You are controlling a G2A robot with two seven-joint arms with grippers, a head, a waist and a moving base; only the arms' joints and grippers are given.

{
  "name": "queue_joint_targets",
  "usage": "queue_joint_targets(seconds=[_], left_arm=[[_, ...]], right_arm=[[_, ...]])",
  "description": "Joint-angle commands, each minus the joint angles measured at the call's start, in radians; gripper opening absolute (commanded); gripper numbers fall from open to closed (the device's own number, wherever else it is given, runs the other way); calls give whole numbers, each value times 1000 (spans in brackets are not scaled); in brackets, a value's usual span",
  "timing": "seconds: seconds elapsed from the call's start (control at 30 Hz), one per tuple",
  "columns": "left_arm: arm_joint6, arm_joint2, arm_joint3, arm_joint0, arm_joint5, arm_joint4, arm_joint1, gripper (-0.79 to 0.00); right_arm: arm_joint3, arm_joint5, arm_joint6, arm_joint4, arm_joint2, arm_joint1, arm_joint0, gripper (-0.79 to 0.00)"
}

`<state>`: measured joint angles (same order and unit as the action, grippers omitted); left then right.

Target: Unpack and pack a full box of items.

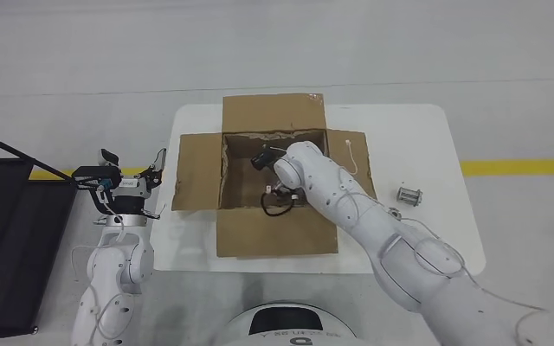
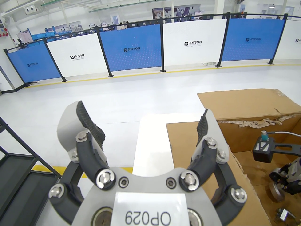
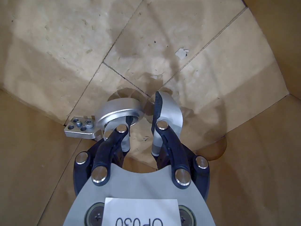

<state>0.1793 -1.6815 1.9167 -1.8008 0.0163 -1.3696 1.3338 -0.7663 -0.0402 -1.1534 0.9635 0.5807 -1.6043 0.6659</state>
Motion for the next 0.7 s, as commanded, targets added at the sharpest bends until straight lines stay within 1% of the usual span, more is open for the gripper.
queue_joint_targets(seconds=[0.0, 0.17, 0.27, 0.33, 0.43, 0.5, 0.6, 0.67], left_arm=[[0, 0, 0, 0, 0, 0, 0, 0], [0, 0, 0, 0, 0, 0, 0, 0], [0, 0, 0, 0, 0, 0, 0, 0], [0, 0, 0, 0, 0, 0, 0, 0], [0, 0, 0, 0, 0, 0, 0, 0], [0, 0, 0, 0, 0, 0, 0, 0], [0, 0, 0, 0, 0, 0, 0, 0], [0, 0, 0, 0, 0, 0, 0, 0]], right_arm=[[-9, 5, 18, 7, 3, -1, -2, -785], [-87, 26, 50, 35, 36, 17, 17, -785], [-185, 44, 74, 68, 83, 46, 55, -785], [-277, 63, 88, 100, 130, 73, 96, -785], [-452, 89, 90, 171, 217, 120, 191, -785], [-601, 92, 97, 212, 287, 152, 279, -785], [-842, 75, 139, 270, 416, 198, 439, -785], [-1002, 58, 193, 279, 517, 223, 560, -785]])
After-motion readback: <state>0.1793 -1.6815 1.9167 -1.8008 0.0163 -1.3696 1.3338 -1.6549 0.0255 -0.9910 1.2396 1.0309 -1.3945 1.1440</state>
